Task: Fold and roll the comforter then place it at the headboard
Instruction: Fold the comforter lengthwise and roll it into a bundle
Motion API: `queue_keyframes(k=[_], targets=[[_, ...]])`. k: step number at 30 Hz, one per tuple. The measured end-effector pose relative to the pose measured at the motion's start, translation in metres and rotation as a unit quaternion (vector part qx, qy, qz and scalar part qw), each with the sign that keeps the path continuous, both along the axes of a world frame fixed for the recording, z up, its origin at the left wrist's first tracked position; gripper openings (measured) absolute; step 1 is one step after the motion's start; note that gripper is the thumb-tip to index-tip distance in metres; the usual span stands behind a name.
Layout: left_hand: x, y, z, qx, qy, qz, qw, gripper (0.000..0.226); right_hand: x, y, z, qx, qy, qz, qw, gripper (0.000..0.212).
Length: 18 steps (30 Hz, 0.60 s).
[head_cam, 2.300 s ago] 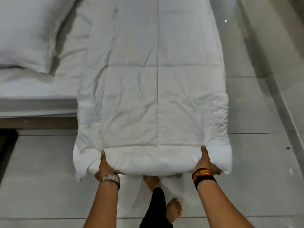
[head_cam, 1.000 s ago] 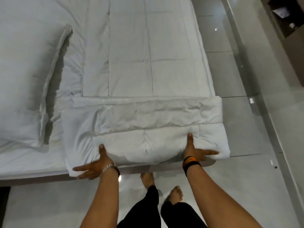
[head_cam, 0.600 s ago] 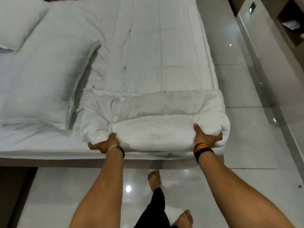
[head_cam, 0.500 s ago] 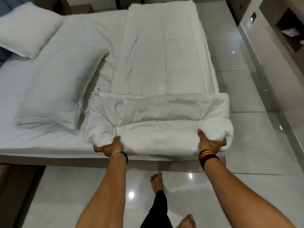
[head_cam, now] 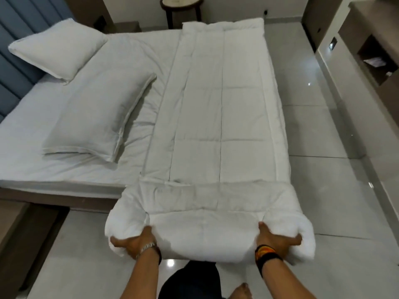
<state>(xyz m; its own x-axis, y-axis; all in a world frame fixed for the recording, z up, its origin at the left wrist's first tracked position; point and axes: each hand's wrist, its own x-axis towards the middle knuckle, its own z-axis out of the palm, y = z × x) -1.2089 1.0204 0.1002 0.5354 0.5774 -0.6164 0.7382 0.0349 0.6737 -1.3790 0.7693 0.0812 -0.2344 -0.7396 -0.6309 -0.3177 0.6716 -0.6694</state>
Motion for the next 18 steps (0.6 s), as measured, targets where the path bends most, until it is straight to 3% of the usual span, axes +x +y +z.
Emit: queue_keyframes(k=[3, 6, 9, 11, 14, 16, 18], targets=[[0.066, -0.040, 0.019, 0.056, -0.086, -0.083, 0.991, 0.107, 0.064, -0.044, 0.023, -0.078, -0.044, 0.024, 0.996, 0.117], [0.155, -0.099, 0.044, -0.013, -0.218, -0.111, 0.970, 0.117, 0.146, -0.116, 0.047, -0.162, -0.079, 0.059, 0.982, 0.108], [0.242, -0.155, 0.061, -0.069, -0.312, -0.242, 0.916, 0.094, 0.230, -0.201, 0.066, -0.171, -0.112, 0.122, 0.971, 0.099], [0.287, -0.183, 0.059, -0.055, -0.305, -0.358, 0.881, 0.070, 0.272, -0.239, 0.070, -0.162, -0.105, 0.194, 0.962, 0.089], [0.312, -0.196, 0.029, -0.005, -0.241, -0.435, 0.868, 0.056, 0.287, -0.242, 0.044, -0.212, -0.007, 0.276, 0.938, 0.078], [0.300, -0.188, -0.008, 0.126, -0.230, -0.446, 0.856, 0.058, 0.273, -0.216, 0.008, -0.233, 0.104, 0.281, 0.925, 0.080], [0.274, -0.181, -0.041, 0.245, -0.205, -0.449, 0.834, 0.073, 0.250, -0.183, -0.025, -0.198, 0.168, 0.238, 0.936, 0.097]])
